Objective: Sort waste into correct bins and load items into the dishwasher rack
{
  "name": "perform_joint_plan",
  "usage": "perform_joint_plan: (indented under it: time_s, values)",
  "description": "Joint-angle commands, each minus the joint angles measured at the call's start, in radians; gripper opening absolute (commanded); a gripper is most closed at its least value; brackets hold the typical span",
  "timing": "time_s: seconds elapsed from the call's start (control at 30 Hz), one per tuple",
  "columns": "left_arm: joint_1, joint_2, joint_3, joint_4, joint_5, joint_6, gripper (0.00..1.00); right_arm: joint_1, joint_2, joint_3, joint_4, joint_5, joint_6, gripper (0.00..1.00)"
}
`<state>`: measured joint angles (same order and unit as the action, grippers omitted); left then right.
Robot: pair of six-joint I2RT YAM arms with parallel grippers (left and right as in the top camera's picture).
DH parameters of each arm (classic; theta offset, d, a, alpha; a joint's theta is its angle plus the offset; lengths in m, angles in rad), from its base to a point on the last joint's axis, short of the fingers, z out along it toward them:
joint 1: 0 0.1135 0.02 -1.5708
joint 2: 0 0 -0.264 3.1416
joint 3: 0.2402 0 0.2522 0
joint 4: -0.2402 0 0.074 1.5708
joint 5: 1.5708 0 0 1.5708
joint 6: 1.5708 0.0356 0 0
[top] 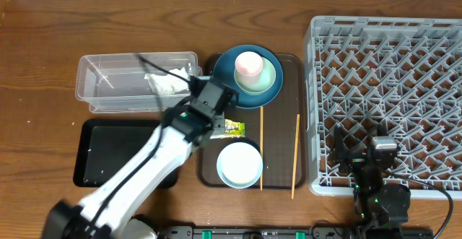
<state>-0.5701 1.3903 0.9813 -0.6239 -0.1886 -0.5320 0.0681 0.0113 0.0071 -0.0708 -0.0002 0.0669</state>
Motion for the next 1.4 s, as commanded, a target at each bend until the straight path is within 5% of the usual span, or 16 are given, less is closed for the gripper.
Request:
perform_joint_plan:
  time_s: [0.0, 0.13, 0.37, 0.5, 0.87, 1.37]
  values:
    - [0.004, -0.026, 0.019, -0.007, 0.077, -0.106, 0.50, 0.009, -0.005, -0.002, -0.004, 0.000, -0.005, 0.99]
    - [0.003, -0.017, 0.019, -0.015, 0.083, -0.012, 0.47, 0.009, -0.005, -0.002, -0.004, 0.000, -0.005, 0.99]
    - [0.004, -0.012, 0.019, -0.028, 0.103, 0.676, 0.48, 0.009, -0.005, -0.002, -0.004, 0.000, -0.005, 0.99]
    - [0.004, -0.010, 0.008, -0.040, 0.103, 0.960, 0.54, 0.009, -0.005, -0.002, -0.004, 0.000, -0.005, 0.99]
    - [0.004, 0.164, -0.019, -0.075, 0.148, 1.252, 0.65, 0.009, -0.005, -0.002, -0.004, 0.000, -0.005, 0.99]
    - [0.004, 0.260, -0.019, -0.042, 0.260, 1.330, 0.71, 0.009, -0.005, -0.002, -0.004, 0.000, -0.005, 0.99]
